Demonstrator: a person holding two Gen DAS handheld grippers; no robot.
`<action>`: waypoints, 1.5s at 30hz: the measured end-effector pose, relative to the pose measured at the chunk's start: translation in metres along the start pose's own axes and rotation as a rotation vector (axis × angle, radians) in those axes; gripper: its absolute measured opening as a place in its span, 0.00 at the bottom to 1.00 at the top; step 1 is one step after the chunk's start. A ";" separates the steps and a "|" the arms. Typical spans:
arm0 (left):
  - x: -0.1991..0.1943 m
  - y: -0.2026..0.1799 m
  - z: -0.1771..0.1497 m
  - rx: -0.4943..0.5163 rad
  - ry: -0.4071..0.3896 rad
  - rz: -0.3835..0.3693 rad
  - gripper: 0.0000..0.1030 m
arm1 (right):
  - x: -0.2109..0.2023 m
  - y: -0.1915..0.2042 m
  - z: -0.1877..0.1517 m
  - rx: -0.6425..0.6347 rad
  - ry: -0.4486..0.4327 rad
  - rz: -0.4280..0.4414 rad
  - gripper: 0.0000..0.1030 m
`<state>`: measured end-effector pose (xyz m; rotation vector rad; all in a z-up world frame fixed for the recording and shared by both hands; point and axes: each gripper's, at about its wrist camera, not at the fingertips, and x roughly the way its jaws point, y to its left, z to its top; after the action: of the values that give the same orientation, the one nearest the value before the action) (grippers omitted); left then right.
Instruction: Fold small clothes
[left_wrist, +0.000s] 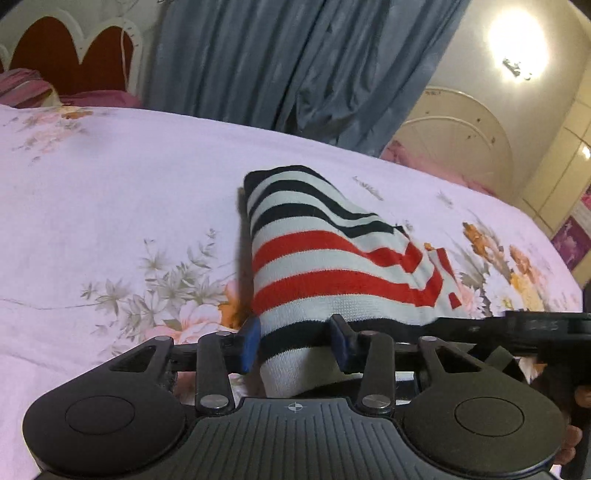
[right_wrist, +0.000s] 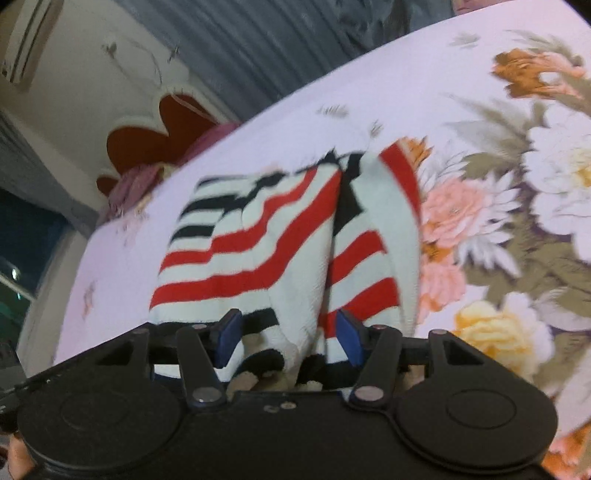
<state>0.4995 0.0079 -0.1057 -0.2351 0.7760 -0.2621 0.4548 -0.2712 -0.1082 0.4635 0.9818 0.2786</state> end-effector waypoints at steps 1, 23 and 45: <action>-0.002 -0.002 0.002 0.020 -0.012 0.002 0.39 | 0.003 0.007 -0.001 -0.040 -0.004 -0.025 0.43; 0.028 -0.056 0.028 0.358 0.034 -0.148 0.31 | -0.038 -0.002 0.002 -0.186 -0.172 -0.235 0.39; 0.026 -0.055 0.033 0.325 0.033 -0.177 0.31 | -0.025 0.020 0.033 -0.374 -0.160 -0.304 0.22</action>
<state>0.5326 -0.0488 -0.0837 0.0081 0.7337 -0.5547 0.4696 -0.2728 -0.0648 -0.0069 0.8073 0.1424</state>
